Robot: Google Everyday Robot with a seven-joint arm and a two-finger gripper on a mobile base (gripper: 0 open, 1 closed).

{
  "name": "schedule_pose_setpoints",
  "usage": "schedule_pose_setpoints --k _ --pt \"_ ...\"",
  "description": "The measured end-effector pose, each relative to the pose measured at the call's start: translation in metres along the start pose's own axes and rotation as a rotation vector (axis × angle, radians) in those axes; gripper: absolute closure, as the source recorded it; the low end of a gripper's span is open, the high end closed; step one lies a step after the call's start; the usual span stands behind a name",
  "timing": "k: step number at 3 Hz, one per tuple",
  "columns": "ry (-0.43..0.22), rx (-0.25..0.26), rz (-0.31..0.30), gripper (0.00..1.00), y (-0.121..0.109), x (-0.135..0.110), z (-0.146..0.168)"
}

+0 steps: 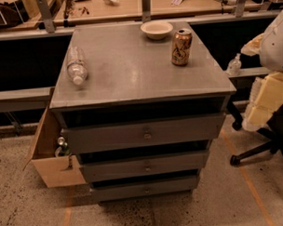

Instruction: Move orange can near water bottle

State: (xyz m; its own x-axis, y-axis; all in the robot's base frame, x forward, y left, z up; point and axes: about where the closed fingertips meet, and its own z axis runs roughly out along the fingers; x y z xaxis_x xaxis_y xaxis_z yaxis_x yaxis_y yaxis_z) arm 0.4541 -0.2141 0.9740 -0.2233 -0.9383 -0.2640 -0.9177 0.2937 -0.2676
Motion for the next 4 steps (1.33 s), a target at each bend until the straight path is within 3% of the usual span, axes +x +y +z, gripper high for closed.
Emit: schedule_pose_setpoints --k 1,2,3,4 --pt "-0.022 0.034 -0.001 0.00 -0.008 -0.007 -0.001" --pt "-0.021 0.032 -0.002 0.00 -0.007 -0.006 -0.001" --pt "-0.057 0.079 0.037 0.00 -0.016 -0.008 0.004" --pt "-0.165 0.175 0.143 0.00 -0.055 -0.013 0.020"
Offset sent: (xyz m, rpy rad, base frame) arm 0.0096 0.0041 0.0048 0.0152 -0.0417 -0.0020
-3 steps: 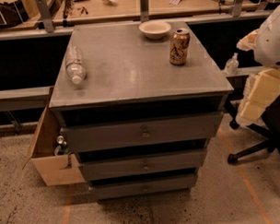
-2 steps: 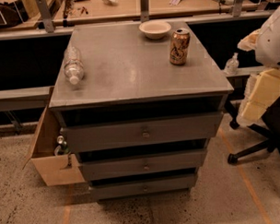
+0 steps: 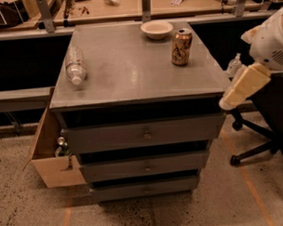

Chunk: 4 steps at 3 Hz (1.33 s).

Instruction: Move orange can near water bottle

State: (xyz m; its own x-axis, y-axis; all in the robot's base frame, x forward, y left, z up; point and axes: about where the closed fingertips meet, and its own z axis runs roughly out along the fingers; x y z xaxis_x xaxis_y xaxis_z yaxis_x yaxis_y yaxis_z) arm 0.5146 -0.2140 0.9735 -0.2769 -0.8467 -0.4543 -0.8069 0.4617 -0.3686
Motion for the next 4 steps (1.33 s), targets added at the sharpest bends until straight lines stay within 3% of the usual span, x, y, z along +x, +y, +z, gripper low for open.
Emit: schedule_pose_setpoints --k 1,3,4 --pt "-0.128 0.057 0.080 0.00 -0.034 -0.006 0.025" --pt "-0.412 0.044 0.204 0.00 -0.081 -0.014 0.076" --pt "-0.547 0.061 0.245 0.00 -0.112 -0.014 0.098"
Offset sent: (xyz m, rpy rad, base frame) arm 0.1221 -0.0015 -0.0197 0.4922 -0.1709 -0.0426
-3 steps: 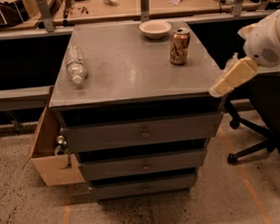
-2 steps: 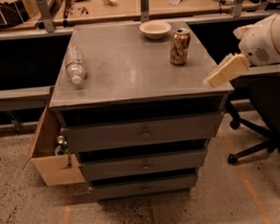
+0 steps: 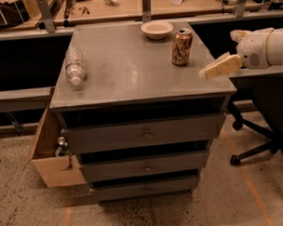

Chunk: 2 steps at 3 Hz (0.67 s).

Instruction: Move orange can near water bottle

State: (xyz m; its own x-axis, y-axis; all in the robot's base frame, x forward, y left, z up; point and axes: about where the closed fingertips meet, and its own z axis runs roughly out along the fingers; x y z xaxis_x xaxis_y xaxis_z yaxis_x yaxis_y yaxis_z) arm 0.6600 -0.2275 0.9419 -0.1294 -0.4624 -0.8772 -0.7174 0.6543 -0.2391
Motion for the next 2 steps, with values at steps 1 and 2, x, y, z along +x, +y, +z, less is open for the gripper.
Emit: schedule_pose_setpoints --k 1,2 --pt "-0.082 0.029 0.054 0.00 -0.032 0.001 0.022" --pt "-0.141 0.066 0.115 0.00 -0.061 -0.011 0.048"
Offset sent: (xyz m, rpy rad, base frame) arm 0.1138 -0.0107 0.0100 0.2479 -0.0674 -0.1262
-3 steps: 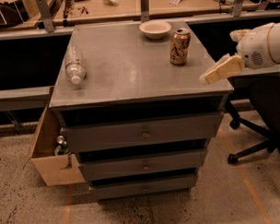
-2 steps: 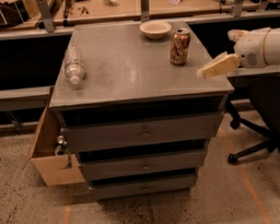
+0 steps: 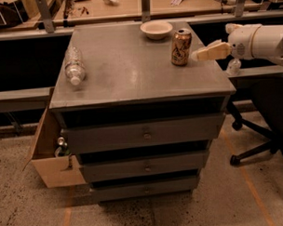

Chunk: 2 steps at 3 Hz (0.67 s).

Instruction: Move orange can near water bottle

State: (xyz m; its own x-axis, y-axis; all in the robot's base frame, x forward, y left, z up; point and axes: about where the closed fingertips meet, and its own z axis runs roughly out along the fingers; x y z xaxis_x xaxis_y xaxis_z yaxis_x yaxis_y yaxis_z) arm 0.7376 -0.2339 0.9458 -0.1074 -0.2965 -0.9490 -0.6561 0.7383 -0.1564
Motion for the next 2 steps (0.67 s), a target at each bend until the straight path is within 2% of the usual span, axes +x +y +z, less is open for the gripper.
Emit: schedule_pose_setpoints --k 1,2 --pt "-0.007 0.001 0.003 0.00 0.000 0.000 0.003" --pt "-0.069 0.012 0.027 0.00 -0.005 0.003 0.026"
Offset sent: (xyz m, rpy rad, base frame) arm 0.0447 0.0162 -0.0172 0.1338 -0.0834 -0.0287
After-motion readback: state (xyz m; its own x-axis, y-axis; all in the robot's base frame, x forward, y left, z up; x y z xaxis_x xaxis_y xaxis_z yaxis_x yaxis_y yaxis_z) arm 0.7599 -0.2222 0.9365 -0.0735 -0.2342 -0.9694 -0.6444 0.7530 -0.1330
